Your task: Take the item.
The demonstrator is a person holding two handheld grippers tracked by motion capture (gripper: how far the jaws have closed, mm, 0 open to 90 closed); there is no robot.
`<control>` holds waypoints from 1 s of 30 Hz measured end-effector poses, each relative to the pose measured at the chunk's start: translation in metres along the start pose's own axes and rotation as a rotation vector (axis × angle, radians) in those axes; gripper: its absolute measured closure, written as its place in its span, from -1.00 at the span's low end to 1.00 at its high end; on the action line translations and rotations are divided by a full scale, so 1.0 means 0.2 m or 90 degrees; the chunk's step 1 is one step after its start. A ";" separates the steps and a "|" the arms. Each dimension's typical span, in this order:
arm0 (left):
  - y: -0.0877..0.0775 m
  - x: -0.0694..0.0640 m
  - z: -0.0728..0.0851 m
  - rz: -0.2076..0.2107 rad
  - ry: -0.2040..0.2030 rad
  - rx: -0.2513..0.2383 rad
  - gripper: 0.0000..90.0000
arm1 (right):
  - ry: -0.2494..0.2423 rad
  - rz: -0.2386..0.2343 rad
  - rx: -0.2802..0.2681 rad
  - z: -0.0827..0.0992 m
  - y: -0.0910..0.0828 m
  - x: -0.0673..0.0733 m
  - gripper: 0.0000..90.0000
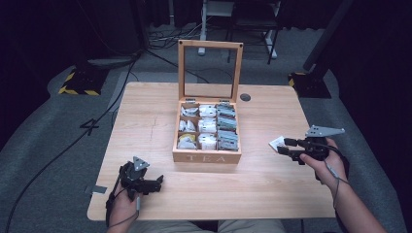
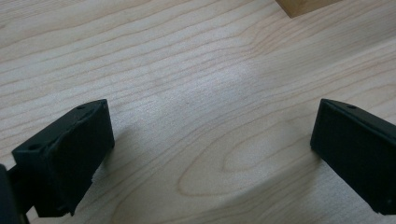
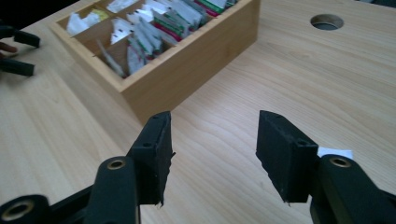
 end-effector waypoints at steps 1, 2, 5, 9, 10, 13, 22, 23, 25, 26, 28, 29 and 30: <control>0.00 0.00 0.00 0.000 0.000 0.000 -1.00 | 0.000 0.000 0.000 0.00 0.00 0.00 0.03; 0.00 0.00 0.00 0.000 0.000 0.000 -1.00 | -0.004 -0.004 -0.002 0.00 0.00 0.02 0.03; 0.00 0.00 0.00 -0.001 0.001 0.000 -1.00 | -0.012 -0.018 -0.001 0.01 -0.02 0.08 0.00; 0.00 0.00 0.00 0.001 0.001 0.000 -1.00 | -0.014 -0.045 -0.003 0.04 -0.04 0.20 -0.03; 0.00 0.00 0.00 0.000 0.001 0.000 -1.00 | -0.014 -0.045 -0.003 0.04 -0.04 0.20 -0.03; 0.00 0.00 0.00 0.000 0.001 0.000 -1.00 | -0.021 -0.054 -0.001 0.06 -0.04 0.25 -0.05; 0.00 0.00 0.00 0.001 0.002 0.000 -1.00 | -0.046 -0.063 -0.020 0.21 0.04 0.36 -0.04; 0.00 0.00 0.00 0.001 0.002 0.000 -1.00 | -0.047 -0.063 -0.020 0.23 0.05 0.37 -0.04; 0.00 0.00 0.00 0.001 0.002 0.000 -1.00 | -0.038 -0.066 -0.025 0.26 0.06 0.37 -0.04; 0.00 0.00 0.00 0.000 0.002 0.000 -1.00 | -0.031 -0.066 -0.030 0.28 0.07 0.37 -0.04; 0.00 0.00 0.00 0.000 0.002 -0.001 -1.00 | -0.009 -0.077 -0.029 0.31 0.07 0.38 -0.05; 0.00 0.00 0.00 0.000 0.002 -0.001 -1.00 | -0.009 -0.077 -0.029 0.31 0.07 0.38 -0.05; 0.00 0.00 0.00 0.000 0.001 0.000 -1.00 | -0.012 -0.071 -0.027 0.32 0.07 0.37 -0.05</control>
Point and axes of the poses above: each handheld gripper's, and its own axes: y roughly forward along the jaws, z roughly out of its underside, x roughly to its left, the point moved 10 cm from there along y, roughly forward along the jaws, and after that the axes turned 12 degrees about -x, right-handed, at the moved point
